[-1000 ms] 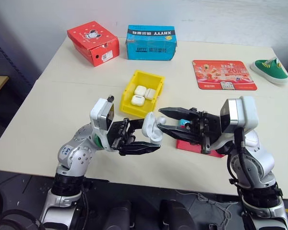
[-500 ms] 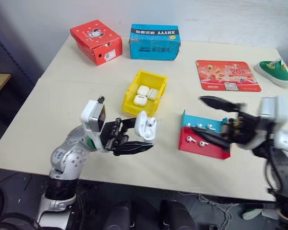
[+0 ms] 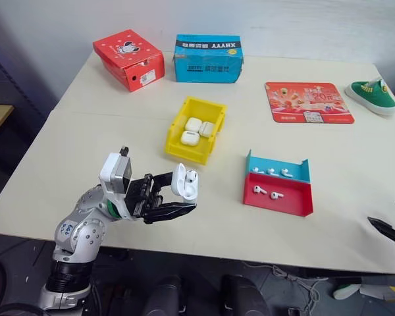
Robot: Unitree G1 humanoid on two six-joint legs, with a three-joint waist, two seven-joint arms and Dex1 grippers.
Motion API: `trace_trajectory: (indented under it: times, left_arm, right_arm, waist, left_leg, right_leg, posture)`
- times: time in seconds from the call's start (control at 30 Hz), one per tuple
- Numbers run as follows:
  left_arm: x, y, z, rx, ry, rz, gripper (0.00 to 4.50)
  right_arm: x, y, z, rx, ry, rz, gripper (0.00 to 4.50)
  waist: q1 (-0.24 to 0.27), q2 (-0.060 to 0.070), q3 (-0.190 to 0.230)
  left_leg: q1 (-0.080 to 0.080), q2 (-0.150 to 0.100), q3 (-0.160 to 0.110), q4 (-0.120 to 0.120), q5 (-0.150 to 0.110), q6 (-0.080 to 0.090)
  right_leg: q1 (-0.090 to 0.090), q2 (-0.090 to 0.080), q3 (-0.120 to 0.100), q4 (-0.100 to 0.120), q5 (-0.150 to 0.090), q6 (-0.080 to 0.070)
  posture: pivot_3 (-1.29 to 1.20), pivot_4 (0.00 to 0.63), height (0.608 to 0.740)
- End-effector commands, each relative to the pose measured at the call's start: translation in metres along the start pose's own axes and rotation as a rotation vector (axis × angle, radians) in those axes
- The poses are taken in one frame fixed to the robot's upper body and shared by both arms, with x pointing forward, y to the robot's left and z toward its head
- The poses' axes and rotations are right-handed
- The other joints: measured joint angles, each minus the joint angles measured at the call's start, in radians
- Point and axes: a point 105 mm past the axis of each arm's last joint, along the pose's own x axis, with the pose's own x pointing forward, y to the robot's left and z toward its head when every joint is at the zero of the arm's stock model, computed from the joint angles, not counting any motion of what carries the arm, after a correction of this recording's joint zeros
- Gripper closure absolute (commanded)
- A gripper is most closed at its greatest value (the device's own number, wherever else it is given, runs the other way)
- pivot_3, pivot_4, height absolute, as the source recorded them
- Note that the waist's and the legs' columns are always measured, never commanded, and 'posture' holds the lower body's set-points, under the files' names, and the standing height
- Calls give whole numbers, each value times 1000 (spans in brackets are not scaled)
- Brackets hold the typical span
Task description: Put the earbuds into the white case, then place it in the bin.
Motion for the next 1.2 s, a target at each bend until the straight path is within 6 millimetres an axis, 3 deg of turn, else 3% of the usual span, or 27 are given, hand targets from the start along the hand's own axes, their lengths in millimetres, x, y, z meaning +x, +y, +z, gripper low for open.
trace_trajectory:
  times: [0.03,0.2,0.23,0.37,0.5,0.63,0.8,1.2]
  left_arm:
    - [3,-7,3,33,7,-14,1728]
    - [7,-8,2,31,5,-9,1728]
    - [8,-7,2,31,4,-8,1728]
    - [10,-6,1,30,0,-6,1728]
    - [13,-4,0,30,-1,-10,1728]
    - [12,-1,2,35,0,-5,1728]
    - [10,-2,2,40,1,-1,1728]
    - [13,-7,0,45,6,9,1728]
  right_arm:
    - [16,18,61,-148,-108,174,34]
    - [50,38,119,-221,-81,305,34]
    - [56,44,129,-228,-76,338,200]
    - [83,60,151,-261,-24,409,1247]
    - [110,73,165,-296,13,450,2680]
    - [127,83,172,-339,43,483,2680]
    - [138,92,157,-429,160,538,2680]
    - [138,83,137,-472,275,546,2680]
  waist:
    - [-5,2,1]
    - [-1,4,2]
    - [0,4,2]
    - [15,3,2]
    - [11,3,2]
    - [13,3,2]
    - [19,3,2]
    - [22,3,3]
  left_leg:
    - [1,0,0,0,0,0]
    - [1,2,1,0,2,-5]
    - [1,2,1,0,3,-6]
    - [-2,2,-4,0,3,-5]
    - [-4,1,-3,0,1,-3]
    - [-6,1,-5,0,1,-3]
    - [-11,-1,-9,2,1,-3]
    - [-10,-1,-10,5,5,-4]
  right_leg:
    - [0,0,0,1,0,0]
    - [-3,0,1,6,1,-2]
    - [-4,0,1,7,1,-2]
    - [-5,0,-2,5,0,-5]
    - [-6,0,-3,2,0,-5]
    - [-6,0,-7,1,0,-5]
    - [-5,0,-13,3,0,-5]
    - [-4,1,-14,5,1,-3]
  posture:
    - [0,150,740]
    - [0,150,740]
    - [0,150,740]
    - [0,150,740]
    - [0,150,740]
    - [0,150,740]
    - [0,150,740]
    - [0,150,740]
